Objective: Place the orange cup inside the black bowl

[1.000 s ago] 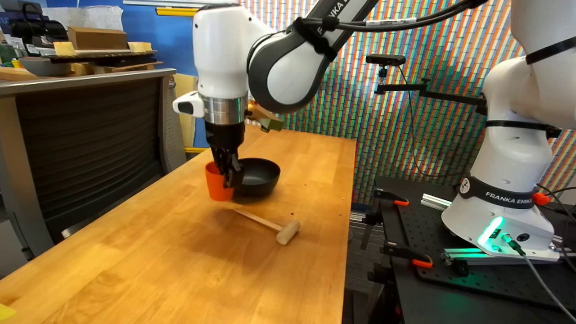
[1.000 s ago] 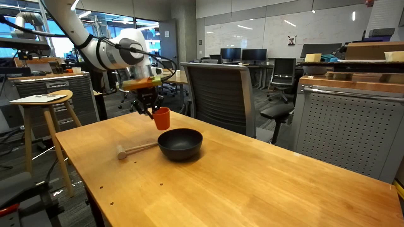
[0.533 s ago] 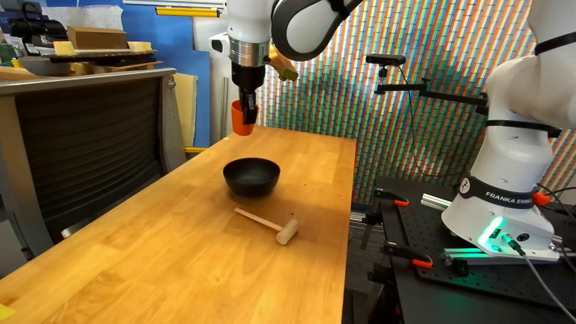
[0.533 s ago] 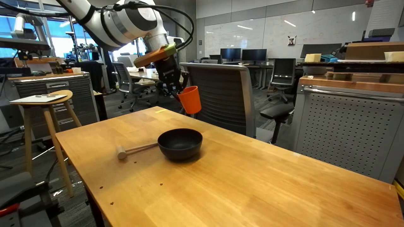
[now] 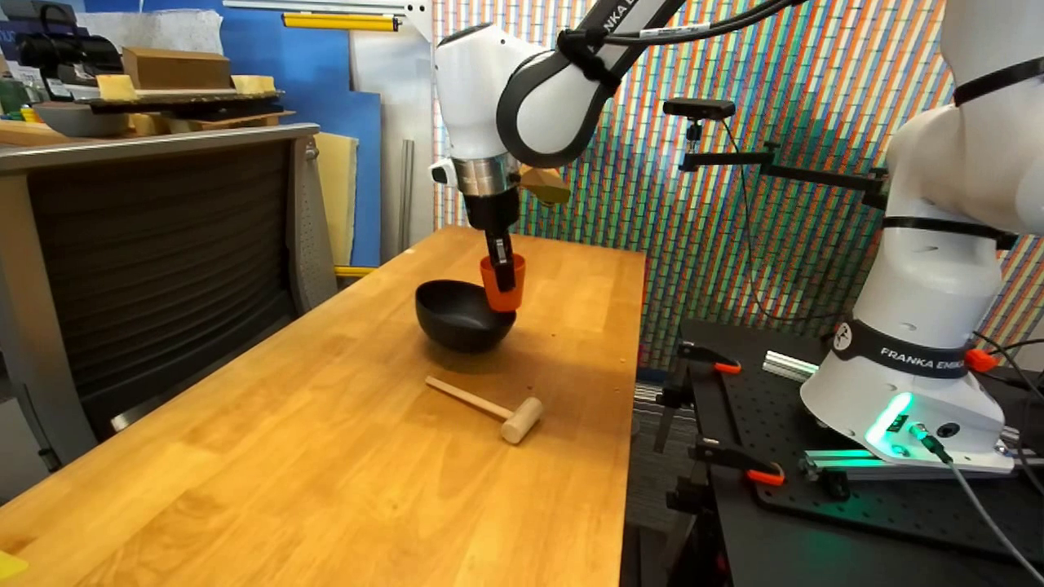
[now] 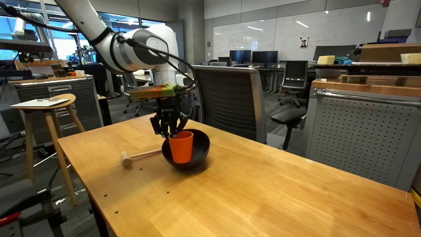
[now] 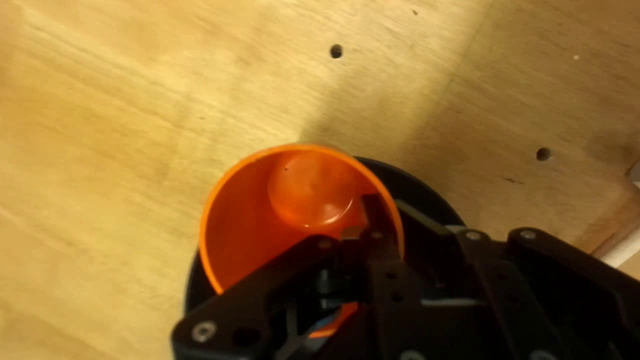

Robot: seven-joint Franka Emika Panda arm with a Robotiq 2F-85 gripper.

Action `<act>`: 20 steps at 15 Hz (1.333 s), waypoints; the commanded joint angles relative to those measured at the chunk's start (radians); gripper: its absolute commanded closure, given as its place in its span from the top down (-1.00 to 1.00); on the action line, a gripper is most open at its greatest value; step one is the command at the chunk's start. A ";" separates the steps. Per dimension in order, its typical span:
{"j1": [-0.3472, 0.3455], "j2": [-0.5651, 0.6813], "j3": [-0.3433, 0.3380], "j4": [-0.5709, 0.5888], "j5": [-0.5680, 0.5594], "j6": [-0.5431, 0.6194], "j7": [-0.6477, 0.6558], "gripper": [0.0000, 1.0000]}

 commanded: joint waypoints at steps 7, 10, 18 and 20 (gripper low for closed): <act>-0.006 0.126 0.117 0.057 0.138 0.024 -0.090 -0.90; -0.006 0.133 0.119 0.068 0.124 0.030 -0.099 -0.31; -0.006 -0.110 0.098 0.020 0.064 -0.099 -0.158 0.74; -0.010 -0.191 0.094 0.026 0.070 -0.147 -0.179 0.98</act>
